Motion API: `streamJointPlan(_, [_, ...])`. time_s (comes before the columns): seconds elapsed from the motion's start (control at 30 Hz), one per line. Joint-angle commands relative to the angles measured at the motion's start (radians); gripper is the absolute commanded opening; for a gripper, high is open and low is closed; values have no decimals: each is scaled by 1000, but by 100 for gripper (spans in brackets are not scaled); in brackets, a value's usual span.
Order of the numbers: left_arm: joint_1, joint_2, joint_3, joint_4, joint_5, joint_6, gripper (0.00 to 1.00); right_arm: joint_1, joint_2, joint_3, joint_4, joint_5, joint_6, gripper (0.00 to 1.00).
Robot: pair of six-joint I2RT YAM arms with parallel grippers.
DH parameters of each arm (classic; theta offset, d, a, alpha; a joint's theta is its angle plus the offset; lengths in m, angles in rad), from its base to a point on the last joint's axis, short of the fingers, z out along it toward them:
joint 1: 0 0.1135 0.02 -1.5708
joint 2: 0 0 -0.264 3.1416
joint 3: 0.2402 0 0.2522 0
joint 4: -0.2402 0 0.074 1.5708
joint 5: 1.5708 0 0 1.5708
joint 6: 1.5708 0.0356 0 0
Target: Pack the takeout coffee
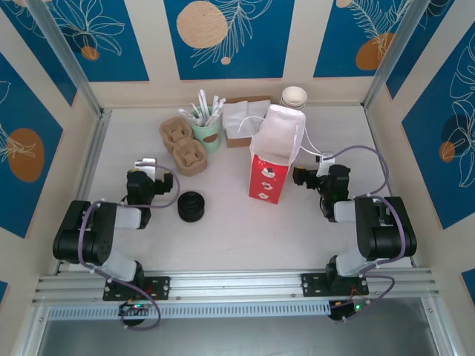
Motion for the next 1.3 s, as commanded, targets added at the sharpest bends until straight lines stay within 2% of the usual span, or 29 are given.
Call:
streamJointPlan(0.0, [5,1,22,4,18,19,100,-6,1,23,11,-17,1,99])
streamJointPlan(0.53, [6,-2,16,12,18,20,100,-11,-6,19,12,-36,3,99])
streamJointPlan(0.6, [2,-42,27,-41,20,25,100,-19,-24,18,-1,-58,3,99])
streamJointPlan(0.7, [-4,-167,44,-178,-8,21,100,-25,-88,23,-67,-33,19,99])
streamJointPlan(0.83, [-8,-379,112,-442,-61,-14,100,-40,-210,80,-286,48,39,99])
streamJointPlan(0.9, [-10,-476,173,-592,-112,-65,100,-59,-275,116,-401,95,76,99])
streamJointPlan(1.0, [-9,-575,313,-873,-201,-221,100,-112,-355,194,-582,155,181,99])
streamJointPlan(1.1, [-10,-599,467,-1094,-192,-315,100,-159,-377,342,-811,173,316,99])
streamJointPlan(1.17, [-10,-605,555,-1210,-142,-369,100,-177,-341,484,-988,194,420,99])
streamJointPlan(1.27, [-10,-600,671,-1349,-30,-398,100,-191,-216,733,-1196,82,444,99])
